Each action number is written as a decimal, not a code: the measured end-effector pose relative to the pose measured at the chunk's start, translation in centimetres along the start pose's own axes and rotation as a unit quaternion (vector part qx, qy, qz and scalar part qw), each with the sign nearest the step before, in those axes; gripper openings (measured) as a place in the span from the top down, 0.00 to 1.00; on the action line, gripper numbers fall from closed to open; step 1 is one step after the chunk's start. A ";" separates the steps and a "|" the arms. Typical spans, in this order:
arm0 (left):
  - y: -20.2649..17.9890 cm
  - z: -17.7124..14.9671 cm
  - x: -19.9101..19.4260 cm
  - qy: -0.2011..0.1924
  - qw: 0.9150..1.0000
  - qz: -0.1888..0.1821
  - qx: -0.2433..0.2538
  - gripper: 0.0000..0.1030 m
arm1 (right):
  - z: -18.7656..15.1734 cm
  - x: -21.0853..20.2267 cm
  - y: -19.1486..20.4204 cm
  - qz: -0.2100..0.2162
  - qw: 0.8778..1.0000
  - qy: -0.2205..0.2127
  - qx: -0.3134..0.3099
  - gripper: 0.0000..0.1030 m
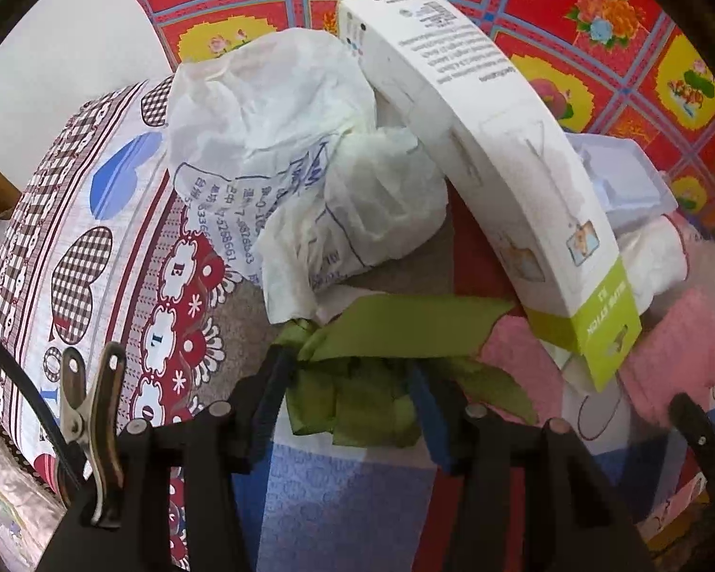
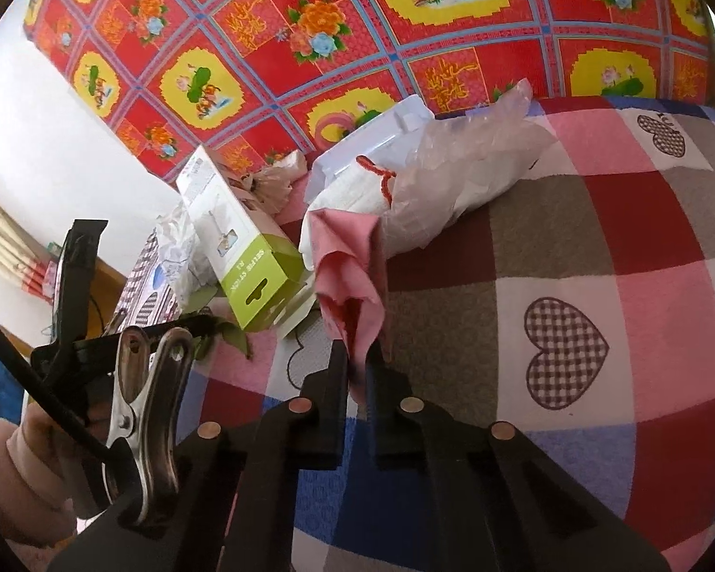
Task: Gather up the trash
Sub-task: 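Grasp the green ribbon with the left gripper while the right grasps the pink paper, then lift the ribbon and pink paper with both grippers and carry them to the bucket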
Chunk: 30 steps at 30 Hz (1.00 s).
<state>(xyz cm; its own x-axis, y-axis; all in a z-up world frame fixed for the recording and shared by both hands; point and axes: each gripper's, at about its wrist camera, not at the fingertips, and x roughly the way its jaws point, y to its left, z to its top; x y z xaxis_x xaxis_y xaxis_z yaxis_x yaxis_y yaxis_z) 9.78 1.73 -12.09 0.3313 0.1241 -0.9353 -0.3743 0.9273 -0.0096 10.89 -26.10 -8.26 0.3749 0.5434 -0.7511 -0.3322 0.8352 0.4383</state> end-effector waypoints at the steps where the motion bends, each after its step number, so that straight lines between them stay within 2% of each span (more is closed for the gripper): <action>1: -0.3 0.1 0.0 -0.003 1.000 -0.001 0.000 0.59 | 0.0 -0.1 -0.1 0.003 1.000 0.000 0.002 0.93; 5: -0.5 -0.1 -0.1 -0.006 1.000 -0.004 -0.002 0.81 | -0.3 -0.8 -0.1 0.010 1.000 -0.006 0.001 0.94; 10: -1.0 -1.5 -2.2 -0.009 0.999 -0.024 -0.020 0.90 | -0.5 -1.8 0.1 0.022 1.000 -0.022 0.000 0.94; 20: -1.0 -3.2 -5.4 -0.029 0.998 -0.051 -0.007 0.91 | -1.3 -2.4 1.5 0.028 0.999 -0.022 -0.008 0.94; 30: 2.6 -3.3 -7.9 -0.054 0.996 -0.075 -0.003 0.92 | -2.3 -3.1 5.9 0.024 0.999 -0.038 -0.022 0.94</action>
<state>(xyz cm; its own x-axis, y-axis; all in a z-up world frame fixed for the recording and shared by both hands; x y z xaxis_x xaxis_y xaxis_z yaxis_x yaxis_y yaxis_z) 3.35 2.04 -5.89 0.4755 0.0226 -0.8795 -0.3194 0.9359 -0.1486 5.83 -23.07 -4.53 0.4212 0.5896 -0.6892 -0.3895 0.8038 0.4496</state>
